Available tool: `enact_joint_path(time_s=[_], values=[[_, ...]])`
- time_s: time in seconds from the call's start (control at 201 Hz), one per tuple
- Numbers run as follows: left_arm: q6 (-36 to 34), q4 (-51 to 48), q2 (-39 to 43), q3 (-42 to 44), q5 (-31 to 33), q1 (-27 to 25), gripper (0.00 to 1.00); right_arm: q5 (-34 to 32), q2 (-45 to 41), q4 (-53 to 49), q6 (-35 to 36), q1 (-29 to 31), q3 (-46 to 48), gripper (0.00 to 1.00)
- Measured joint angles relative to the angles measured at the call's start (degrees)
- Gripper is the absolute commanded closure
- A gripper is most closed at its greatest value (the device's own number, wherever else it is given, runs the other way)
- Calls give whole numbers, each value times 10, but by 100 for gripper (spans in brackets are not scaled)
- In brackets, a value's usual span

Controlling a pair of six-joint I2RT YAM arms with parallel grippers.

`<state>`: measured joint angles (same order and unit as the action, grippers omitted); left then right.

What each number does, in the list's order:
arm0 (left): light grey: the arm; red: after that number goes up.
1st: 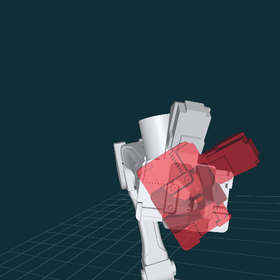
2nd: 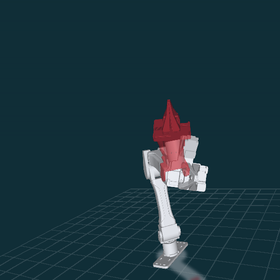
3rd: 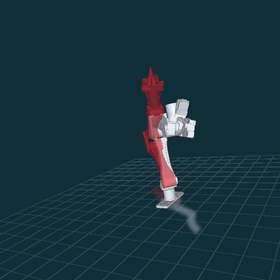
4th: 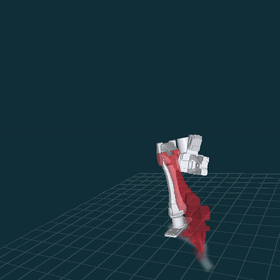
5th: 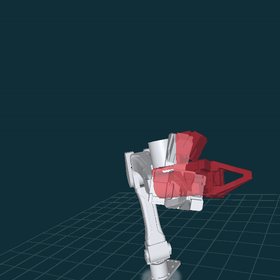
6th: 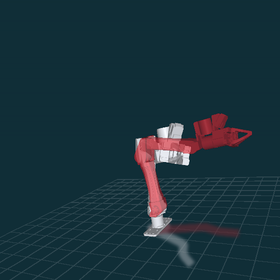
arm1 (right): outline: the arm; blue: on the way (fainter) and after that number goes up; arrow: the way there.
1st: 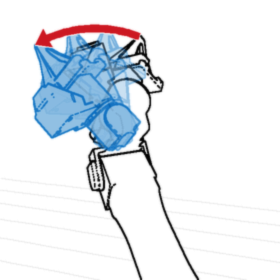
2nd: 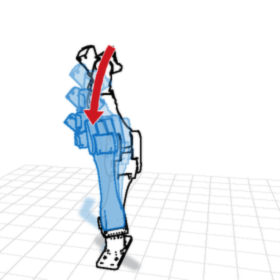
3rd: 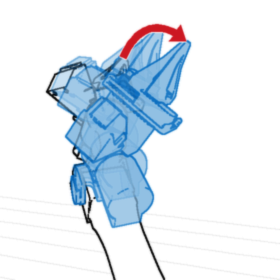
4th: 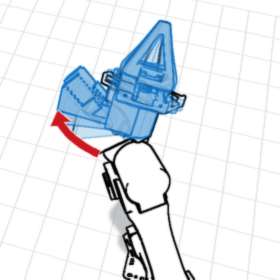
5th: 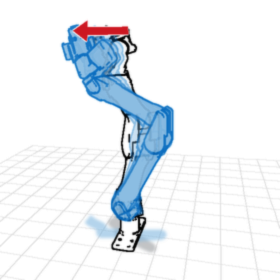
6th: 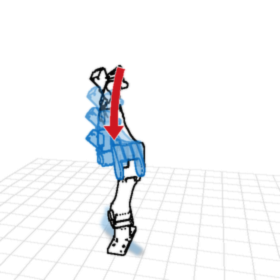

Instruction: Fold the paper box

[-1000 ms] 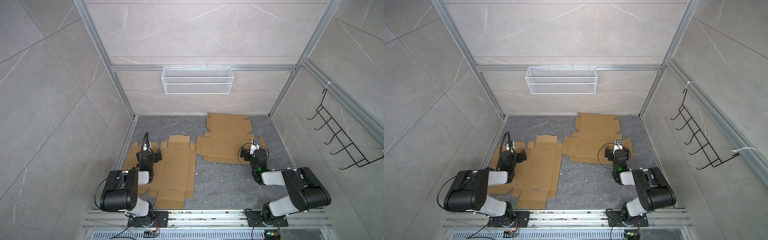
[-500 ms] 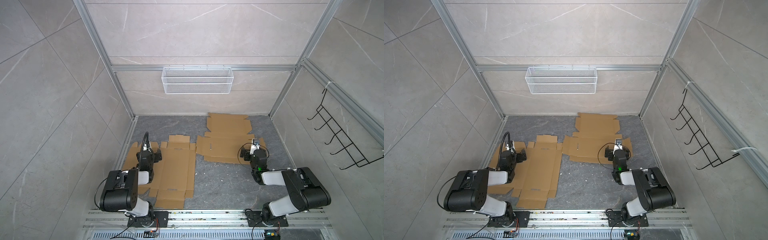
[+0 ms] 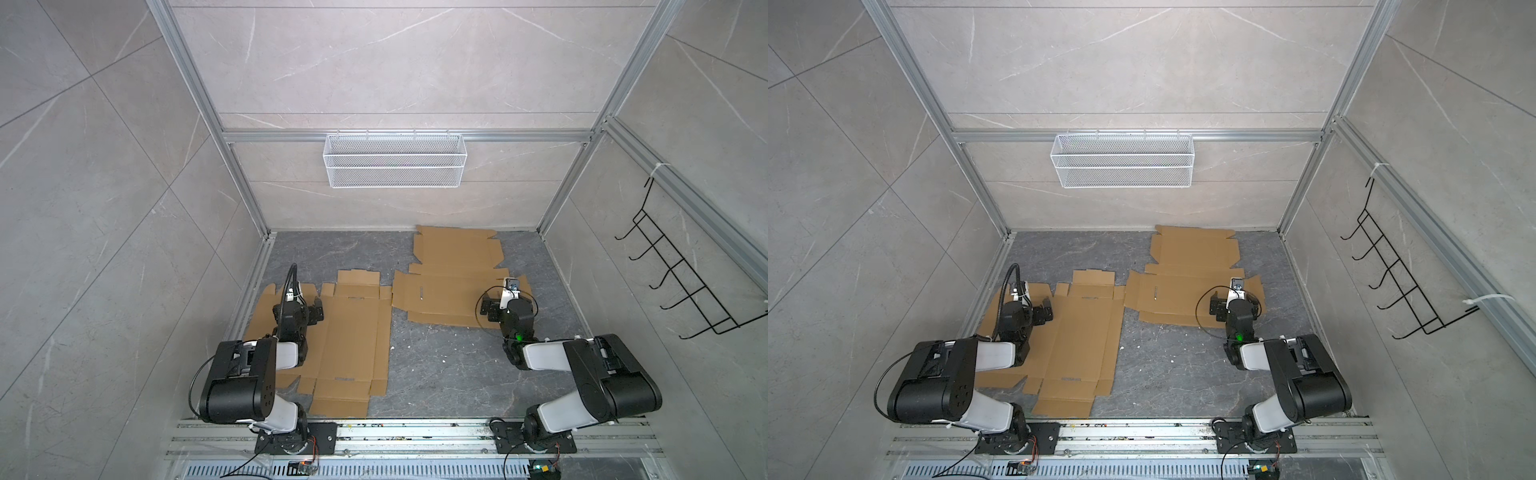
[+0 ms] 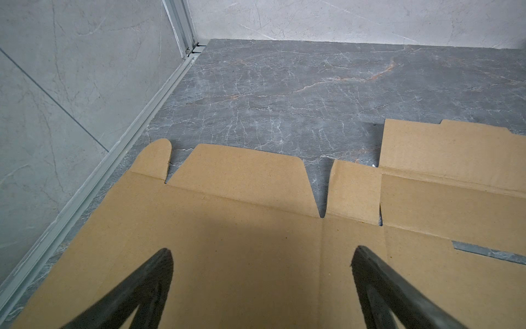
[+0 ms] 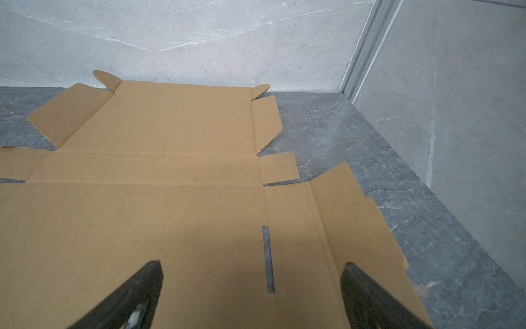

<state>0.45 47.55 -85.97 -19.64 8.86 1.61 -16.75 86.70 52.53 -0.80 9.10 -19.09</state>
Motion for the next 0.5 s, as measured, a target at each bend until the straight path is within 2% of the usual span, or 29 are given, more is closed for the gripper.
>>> enact_joint_path(time_s=[0.498], values=[[-2,-10,5,-1,0,-5,0,11,-6,-7,5,0,0,1]])
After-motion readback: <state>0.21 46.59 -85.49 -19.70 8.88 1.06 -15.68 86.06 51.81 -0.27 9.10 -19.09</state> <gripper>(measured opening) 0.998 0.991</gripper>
